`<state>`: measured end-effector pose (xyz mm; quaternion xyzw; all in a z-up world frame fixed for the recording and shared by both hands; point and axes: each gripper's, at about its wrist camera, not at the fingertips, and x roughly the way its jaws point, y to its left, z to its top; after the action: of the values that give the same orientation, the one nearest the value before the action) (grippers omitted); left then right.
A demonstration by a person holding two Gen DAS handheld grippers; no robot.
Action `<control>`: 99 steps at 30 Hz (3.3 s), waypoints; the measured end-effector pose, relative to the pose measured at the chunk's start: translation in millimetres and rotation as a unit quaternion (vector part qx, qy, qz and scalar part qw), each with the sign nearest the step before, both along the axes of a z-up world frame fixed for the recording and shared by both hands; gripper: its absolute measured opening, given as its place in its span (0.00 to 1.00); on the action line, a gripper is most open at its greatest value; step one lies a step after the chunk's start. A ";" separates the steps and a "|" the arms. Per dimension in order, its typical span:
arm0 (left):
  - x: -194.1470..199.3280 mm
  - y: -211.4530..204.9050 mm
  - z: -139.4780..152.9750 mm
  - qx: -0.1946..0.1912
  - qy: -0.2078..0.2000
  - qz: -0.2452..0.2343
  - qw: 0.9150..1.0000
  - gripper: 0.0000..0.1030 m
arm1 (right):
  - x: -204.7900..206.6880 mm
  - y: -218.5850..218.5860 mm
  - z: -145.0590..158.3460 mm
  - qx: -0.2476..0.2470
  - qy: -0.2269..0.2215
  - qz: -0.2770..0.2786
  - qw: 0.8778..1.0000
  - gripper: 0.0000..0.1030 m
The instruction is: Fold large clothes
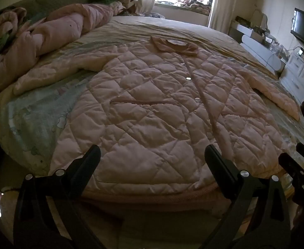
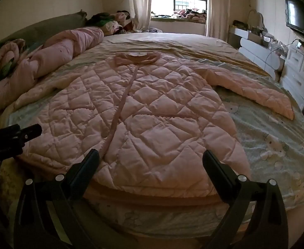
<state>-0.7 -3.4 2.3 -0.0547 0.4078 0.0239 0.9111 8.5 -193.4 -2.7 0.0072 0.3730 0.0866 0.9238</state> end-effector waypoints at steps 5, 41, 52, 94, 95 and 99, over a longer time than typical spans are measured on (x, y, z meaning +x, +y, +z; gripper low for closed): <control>-1.2 0.3 2.1 0.001 0.000 -0.001 1.000 0.91 | -0.7 0.7 0.5 0.000 -0.001 0.000 1.000 0.96; 0.2 -1.1 7.5 0.000 -0.003 -0.001 1.000 0.91 | -3.1 4.3 2.8 0.000 0.001 0.002 1.000 0.96; 9.0 -19.3 0.5 0.015 -0.003 -0.029 0.999 0.91 | 7.0 3.8 -8.1 -0.002 0.020 0.013 1.000 0.96; 190.1 -27.7 22.9 0.012 0.017 -0.016 1.000 0.91 | 205.6 -46.0 7.3 0.055 0.021 -0.043 0.997 0.96; 197.0 -32.0 23.1 0.013 0.017 -0.020 1.000 0.91 | 211.9 -52.5 6.7 0.057 0.020 -0.048 0.997 0.96; 219.2 -47.9 20.0 0.023 0.023 -0.034 0.999 0.91 | 231.6 -80.6 0.9 0.058 0.023 -0.082 0.995 0.96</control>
<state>218.5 -51.3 22.3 -0.0186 0.4297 0.0033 0.9028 240.1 -274.0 -1.8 0.0926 0.3865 0.0321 0.9171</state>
